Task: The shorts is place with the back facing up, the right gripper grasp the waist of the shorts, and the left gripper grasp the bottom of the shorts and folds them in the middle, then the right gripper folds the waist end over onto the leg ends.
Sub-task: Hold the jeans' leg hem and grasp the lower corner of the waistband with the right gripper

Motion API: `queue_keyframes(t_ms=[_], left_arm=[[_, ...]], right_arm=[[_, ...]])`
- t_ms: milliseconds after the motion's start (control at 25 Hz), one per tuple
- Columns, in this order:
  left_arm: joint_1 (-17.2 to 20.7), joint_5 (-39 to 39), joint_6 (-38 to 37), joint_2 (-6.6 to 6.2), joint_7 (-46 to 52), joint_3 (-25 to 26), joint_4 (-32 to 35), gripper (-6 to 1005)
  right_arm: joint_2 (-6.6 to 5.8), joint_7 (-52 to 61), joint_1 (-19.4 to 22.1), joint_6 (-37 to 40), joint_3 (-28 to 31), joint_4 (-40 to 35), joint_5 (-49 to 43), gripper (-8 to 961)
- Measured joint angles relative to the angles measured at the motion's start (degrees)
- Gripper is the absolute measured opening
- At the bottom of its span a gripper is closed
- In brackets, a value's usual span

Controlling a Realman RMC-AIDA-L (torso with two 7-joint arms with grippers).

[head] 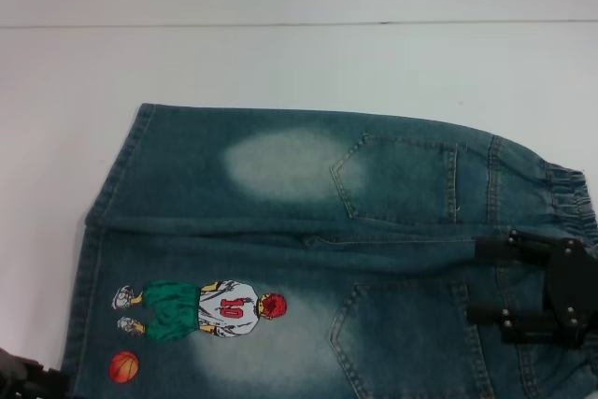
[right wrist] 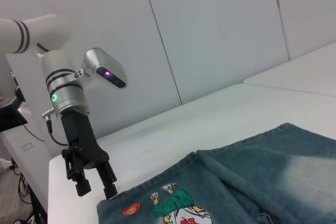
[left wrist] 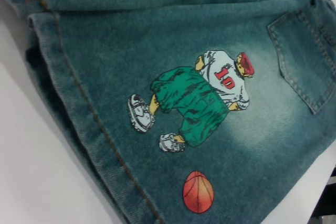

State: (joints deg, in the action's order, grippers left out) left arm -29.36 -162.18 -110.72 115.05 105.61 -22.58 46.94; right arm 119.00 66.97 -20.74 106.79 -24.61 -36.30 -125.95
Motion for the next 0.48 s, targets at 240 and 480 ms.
queue_keyframes(t_ms=[240,480], left_arm=[[-0.02,-0.01,-0.26,-0.13,-0.01,0.38,0.77,870],[0.62,-0.06,0.67,-0.05,0.34,0.50,2.75,870]], right_arm=[[0.00,0.00,0.04,0.00,0.04,0.00,0.00,895],[0.00,0.00,0.09,0.00,0.12,0.00,0.03,895]])
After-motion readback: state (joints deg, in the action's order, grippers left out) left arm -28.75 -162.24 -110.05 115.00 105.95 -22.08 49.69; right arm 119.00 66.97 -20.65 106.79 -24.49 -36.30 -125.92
